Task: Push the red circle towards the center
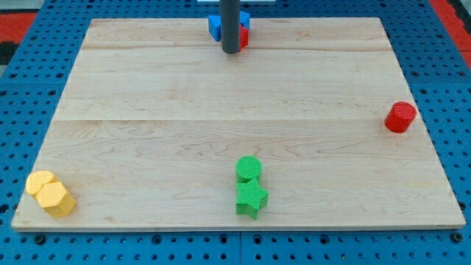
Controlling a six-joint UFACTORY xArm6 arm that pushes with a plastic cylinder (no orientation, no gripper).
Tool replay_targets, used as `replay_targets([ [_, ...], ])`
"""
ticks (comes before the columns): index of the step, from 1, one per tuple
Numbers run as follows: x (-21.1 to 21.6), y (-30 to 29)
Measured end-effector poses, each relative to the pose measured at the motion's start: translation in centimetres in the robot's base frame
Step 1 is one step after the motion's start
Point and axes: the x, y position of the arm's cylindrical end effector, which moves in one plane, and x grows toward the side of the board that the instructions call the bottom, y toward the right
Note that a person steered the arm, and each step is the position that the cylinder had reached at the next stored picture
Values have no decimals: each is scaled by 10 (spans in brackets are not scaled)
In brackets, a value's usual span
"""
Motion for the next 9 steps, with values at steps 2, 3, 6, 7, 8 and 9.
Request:
replay_targets([
  [2,36,29],
  [3,41,50],
  [6,68,289],
  [7,128,350],
  [8,160,357],
  [9,172,357],
])
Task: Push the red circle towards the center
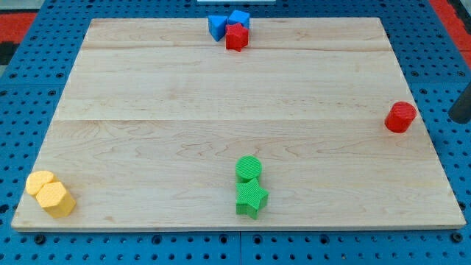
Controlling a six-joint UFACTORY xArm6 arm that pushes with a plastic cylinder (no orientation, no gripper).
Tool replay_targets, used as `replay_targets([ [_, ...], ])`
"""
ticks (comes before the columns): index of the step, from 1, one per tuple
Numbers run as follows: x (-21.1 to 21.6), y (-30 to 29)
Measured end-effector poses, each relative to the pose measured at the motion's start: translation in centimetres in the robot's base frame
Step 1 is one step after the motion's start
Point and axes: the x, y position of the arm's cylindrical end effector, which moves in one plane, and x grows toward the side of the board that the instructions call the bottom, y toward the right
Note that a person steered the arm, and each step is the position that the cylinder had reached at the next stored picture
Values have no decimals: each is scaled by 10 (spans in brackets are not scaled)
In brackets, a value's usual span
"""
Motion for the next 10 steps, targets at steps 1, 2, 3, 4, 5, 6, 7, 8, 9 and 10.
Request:
replay_targets([
  [1,2,-16],
  [2,-2,-76],
  [3,-6,-151],
  [4,-21,-222],
  [5,-25,-250],
  [6,-5,-232],
  [7,13,-232],
  [8,1,-263],
  [9,-30,-291],
  [10,-45,-311],
])
